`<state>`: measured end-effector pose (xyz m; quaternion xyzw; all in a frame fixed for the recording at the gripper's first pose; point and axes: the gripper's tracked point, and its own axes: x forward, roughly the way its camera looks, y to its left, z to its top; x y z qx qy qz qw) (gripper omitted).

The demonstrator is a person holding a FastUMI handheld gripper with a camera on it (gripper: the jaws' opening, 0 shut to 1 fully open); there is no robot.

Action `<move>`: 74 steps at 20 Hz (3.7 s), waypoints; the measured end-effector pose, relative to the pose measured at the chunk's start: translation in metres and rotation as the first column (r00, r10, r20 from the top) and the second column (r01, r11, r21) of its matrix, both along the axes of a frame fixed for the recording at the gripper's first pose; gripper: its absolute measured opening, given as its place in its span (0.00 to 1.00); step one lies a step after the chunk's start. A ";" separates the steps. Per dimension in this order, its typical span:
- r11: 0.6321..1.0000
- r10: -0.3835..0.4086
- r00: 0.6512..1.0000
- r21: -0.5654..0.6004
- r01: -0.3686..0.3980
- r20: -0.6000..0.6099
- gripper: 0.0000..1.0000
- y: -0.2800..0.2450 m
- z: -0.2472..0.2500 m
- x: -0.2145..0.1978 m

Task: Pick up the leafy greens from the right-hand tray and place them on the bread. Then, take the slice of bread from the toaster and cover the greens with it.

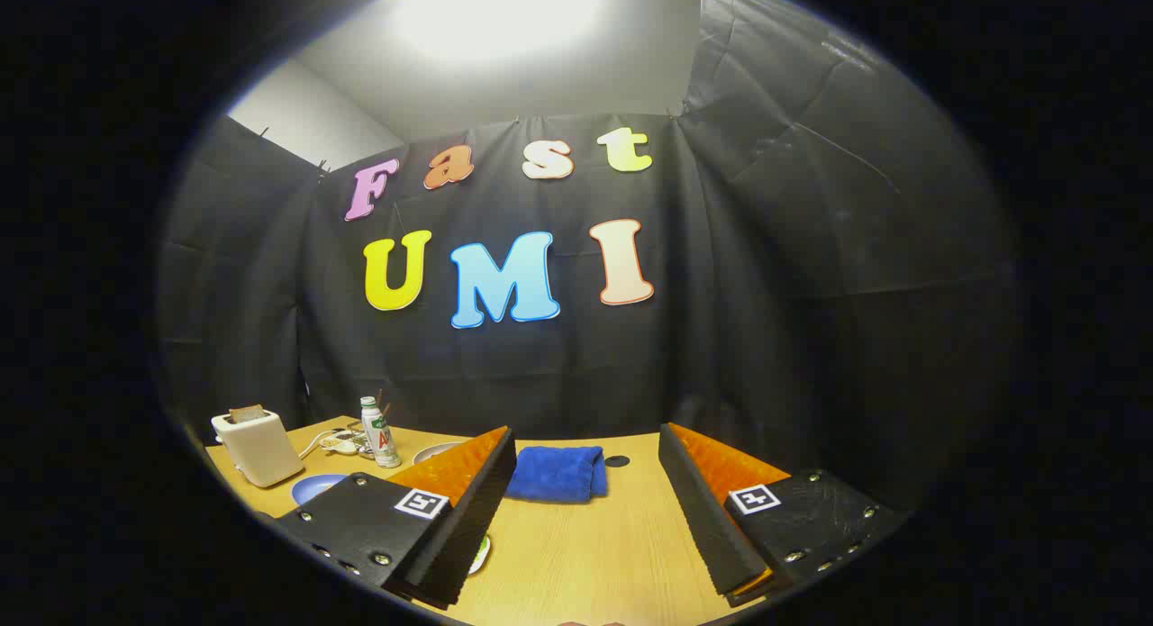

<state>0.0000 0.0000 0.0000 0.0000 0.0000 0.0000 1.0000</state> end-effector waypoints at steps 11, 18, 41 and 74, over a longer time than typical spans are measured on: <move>0.952 0.227 0.817 -0.057 -0.301 -0.530 0.98 0.143 -0.162 0.018; 0.916 0.174 0.660 -0.127 -0.382 -0.731 0.98 0.191 -0.241 0.056; 0.888 0.185 0.607 -0.134 -0.441 -0.773 0.00 0.203 -0.245 0.077; 0.787 0.356 0.570 -0.091 -0.610 -0.740 0.00 0.370 -0.208 0.082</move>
